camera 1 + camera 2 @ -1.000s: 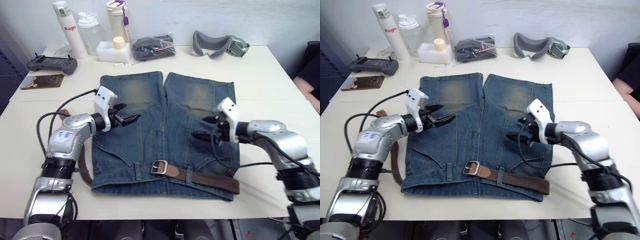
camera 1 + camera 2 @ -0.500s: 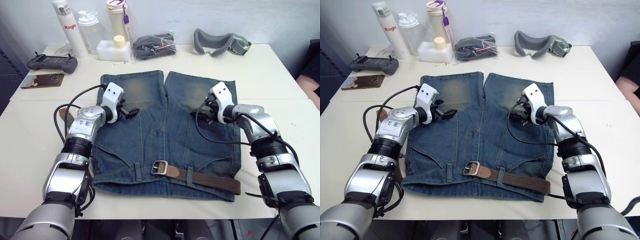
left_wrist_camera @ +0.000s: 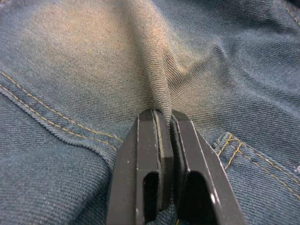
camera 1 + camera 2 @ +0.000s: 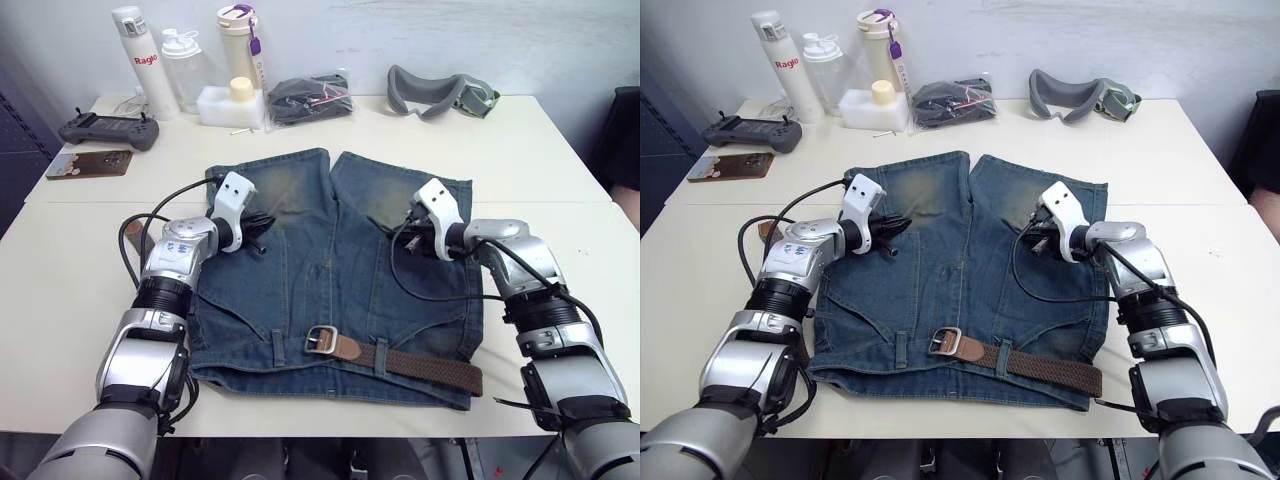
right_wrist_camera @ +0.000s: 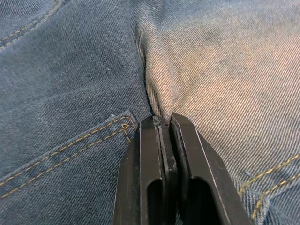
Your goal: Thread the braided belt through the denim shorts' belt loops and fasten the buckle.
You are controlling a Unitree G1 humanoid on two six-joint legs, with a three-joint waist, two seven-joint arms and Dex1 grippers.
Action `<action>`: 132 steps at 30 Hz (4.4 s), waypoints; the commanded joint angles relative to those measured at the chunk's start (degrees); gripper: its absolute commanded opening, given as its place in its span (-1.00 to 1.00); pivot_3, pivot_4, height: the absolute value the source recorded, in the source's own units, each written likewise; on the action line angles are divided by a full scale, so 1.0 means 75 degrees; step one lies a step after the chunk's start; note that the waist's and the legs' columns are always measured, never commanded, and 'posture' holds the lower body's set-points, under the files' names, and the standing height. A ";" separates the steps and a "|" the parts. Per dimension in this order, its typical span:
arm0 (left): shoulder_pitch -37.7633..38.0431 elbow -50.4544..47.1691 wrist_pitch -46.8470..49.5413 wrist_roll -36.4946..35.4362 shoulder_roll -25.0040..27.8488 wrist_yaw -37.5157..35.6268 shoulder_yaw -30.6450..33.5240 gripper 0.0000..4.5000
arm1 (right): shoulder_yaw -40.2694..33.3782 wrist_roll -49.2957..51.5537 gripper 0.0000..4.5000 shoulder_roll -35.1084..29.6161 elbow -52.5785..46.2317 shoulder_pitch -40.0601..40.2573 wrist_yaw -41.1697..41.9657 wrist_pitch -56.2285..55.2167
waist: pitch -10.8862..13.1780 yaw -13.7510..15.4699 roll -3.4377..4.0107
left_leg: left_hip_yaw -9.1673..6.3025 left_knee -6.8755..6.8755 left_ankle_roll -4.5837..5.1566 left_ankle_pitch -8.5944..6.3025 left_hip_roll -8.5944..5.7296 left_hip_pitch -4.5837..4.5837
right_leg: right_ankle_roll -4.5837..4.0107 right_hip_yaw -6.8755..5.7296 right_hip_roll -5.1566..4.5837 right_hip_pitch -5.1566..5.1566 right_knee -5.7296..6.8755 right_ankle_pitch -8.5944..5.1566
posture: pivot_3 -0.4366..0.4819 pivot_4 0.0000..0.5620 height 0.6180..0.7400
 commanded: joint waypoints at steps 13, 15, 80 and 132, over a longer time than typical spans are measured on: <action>-0.2737 0.3558 -0.2256 0.0316 -0.0379 0.1651 0.0768 -0.99 | -0.0163 -0.1732 -1.00 0.0720 0.5793 -0.3489 -0.3143 -0.4514 | 0.0029 -0.0061 0.0003 | 0.0018 0.0043 -0.0006 0.0029 -0.0022 -0.0195 | 0.0025 0.0014 -0.0025 -0.0201 0.0067 0.0013 | -0.05 -0.47 -0.38; -0.2943 0.3906 -0.2476 0.0398 -0.0342 0.1755 0.0761 -0.99 | -0.0226 -0.1786 -1.00 0.0779 0.6132 -0.3701 -0.3344 -0.4589 | 0.0029 -0.0086 0.0003 | 0.0022 0.0042 -0.0008 0.0030 -0.0022 -0.0214 | 0.0025 0.0013 -0.0029 -0.0222 0.0068 0.0013 | -0.05 -0.47 -0.38; -0.0541 -0.4152 0.7292 0.1846 -0.2036 0.8897 0.4563 0.70 | -0.0200 0.2627 1.00 -0.0313 -0.2753 -0.0689 0.2921 0.1543 | 0.0059 0.0107 -0.0021 | -0.0031 -0.0014 0.0027 0.0047 -0.0077 -0.0082 | 0.0059 -0.0080 -0.0103 -0.0046 -0.0010 0.0033 | -0.05 -0.47 -0.38; 0.2292 -0.7153 0.0880 -0.1397 0.0957 -0.1226 -0.0291 -0.99 | 0.0136 -0.1313 1.00 -0.1651 -0.4809 0.1800 0.0755 -0.4304 | 0.0085 0.0007 0.0003 | -0.0009 -0.0017 0.0014 0.0035 -0.0054 -0.0057 | 0.0021 -0.0082 -0.0090 -0.0034 -0.0015 0.0012 | -0.05 -0.47 -0.38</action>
